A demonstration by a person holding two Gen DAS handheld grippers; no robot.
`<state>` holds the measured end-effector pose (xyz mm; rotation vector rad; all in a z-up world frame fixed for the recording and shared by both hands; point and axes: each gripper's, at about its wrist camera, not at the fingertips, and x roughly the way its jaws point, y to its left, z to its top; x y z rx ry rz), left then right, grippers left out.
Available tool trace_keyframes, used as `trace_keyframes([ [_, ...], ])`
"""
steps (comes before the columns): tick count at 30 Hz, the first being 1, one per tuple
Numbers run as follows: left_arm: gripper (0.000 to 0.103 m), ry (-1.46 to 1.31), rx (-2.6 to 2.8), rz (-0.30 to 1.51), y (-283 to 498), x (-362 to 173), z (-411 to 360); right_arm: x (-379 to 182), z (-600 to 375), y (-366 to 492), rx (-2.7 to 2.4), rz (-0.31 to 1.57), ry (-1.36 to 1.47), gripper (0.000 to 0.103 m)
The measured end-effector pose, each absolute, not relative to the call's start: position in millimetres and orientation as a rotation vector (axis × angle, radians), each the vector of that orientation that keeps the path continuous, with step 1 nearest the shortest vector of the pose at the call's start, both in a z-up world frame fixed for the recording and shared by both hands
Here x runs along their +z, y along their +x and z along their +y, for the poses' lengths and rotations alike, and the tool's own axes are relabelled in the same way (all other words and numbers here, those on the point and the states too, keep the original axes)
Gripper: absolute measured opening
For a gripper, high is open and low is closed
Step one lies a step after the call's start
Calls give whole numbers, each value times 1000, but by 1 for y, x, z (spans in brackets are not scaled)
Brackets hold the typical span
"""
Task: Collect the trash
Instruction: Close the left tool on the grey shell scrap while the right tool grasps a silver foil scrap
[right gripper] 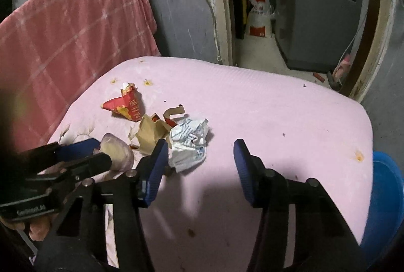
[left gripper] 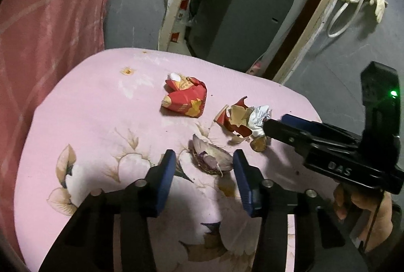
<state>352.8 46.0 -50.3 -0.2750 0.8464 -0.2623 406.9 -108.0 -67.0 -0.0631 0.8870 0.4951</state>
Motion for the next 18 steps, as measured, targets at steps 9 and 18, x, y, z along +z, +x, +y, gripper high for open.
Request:
trace_keyframes([
  [9, 24, -263, -296, 873, 358, -48, 40, -74, -103, 418, 529, 924, -44, 22],
  [18, 23, -275, -271, 846, 349, -40, 40, -68, -114, 409, 540, 893, -11, 8],
])
